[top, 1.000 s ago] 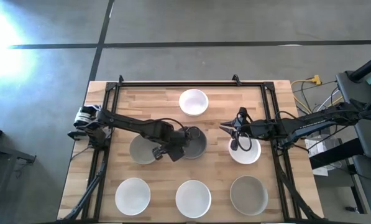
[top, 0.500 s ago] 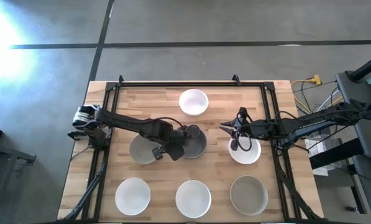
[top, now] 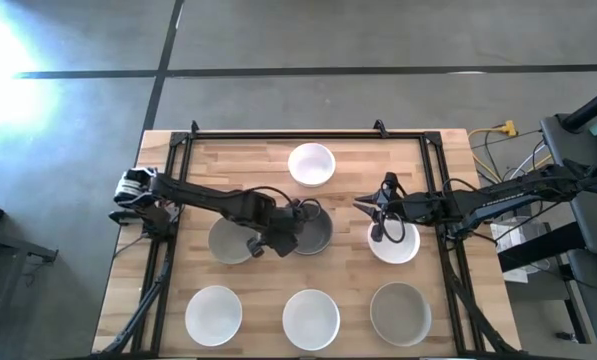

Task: Nest bowls inside each other
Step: Stack the dark gray bowl on top of the white bowl, then stack the brown bowl on top of the dark gray bowl

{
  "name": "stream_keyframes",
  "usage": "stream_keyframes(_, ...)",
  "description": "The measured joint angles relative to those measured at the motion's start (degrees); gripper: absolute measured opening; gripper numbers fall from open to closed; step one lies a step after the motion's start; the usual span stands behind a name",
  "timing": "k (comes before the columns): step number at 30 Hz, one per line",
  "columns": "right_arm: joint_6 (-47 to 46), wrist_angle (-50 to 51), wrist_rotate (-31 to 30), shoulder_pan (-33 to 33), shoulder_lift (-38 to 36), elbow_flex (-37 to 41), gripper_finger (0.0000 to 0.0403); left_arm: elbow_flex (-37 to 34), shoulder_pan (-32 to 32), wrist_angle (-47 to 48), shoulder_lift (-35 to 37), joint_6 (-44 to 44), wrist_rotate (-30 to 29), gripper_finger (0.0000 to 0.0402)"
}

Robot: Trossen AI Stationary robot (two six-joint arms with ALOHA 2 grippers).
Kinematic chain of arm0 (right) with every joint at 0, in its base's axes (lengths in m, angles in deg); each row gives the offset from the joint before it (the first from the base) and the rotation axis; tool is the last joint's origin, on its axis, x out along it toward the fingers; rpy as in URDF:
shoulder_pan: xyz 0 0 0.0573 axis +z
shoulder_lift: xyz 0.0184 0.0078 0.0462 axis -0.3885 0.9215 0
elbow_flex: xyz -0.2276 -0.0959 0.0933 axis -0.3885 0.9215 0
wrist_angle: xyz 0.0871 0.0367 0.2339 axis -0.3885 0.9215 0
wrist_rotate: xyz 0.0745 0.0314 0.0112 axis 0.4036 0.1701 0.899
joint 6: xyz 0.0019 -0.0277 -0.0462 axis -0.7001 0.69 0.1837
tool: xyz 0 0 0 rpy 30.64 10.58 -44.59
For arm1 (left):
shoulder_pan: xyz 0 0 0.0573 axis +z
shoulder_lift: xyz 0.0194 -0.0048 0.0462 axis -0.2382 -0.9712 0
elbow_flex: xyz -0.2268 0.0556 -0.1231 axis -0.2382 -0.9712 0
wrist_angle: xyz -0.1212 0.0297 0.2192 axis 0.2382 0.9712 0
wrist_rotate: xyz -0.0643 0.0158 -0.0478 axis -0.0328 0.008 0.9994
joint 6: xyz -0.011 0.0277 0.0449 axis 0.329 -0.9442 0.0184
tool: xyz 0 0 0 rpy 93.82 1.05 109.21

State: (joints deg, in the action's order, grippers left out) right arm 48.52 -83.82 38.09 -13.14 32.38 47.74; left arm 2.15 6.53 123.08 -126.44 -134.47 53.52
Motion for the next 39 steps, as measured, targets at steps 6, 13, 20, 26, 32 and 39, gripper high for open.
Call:
stream_keyframes(6,-0.02,0.00,0.00,0.00,0.00,0.00,0.0063,0.04,0.00,-1.05,0.04,-0.35,-0.54,0.0078)
stream_keyframes(13,-0.02,-0.02,0.00,0.00,0.00,0.00,0.0063,-0.07,0.02,-1.63,0.04,-0.36,-1.54,0.0078)
stream_keyframes(20,-0.02,-0.02,0.00,0.00,0.00,0.00,0.0063,-1.76,0.02,-2.17,0.04,-0.09,-1.41,0.0078)
stream_keyframes(26,-0.02,-0.04,0.00,0.00,0.00,0.00,0.0063,-2.19,0.02,-3.15,-0.35,-0.04,-1.43,0.0078)
stream_keyframes(32,-0.28,-0.07,0.00,0.00,0.00,0.00,0.0063,-2.18,0.00,-2.74,0.28,0.03,-7.47,0.0078)
stream_keyframes(39,-0.46,-0.01,0.01,0.00,0.00,0.00,0.0063,-2.63,0.38,4.67,4.21,10.80,-10.52,0.0078)
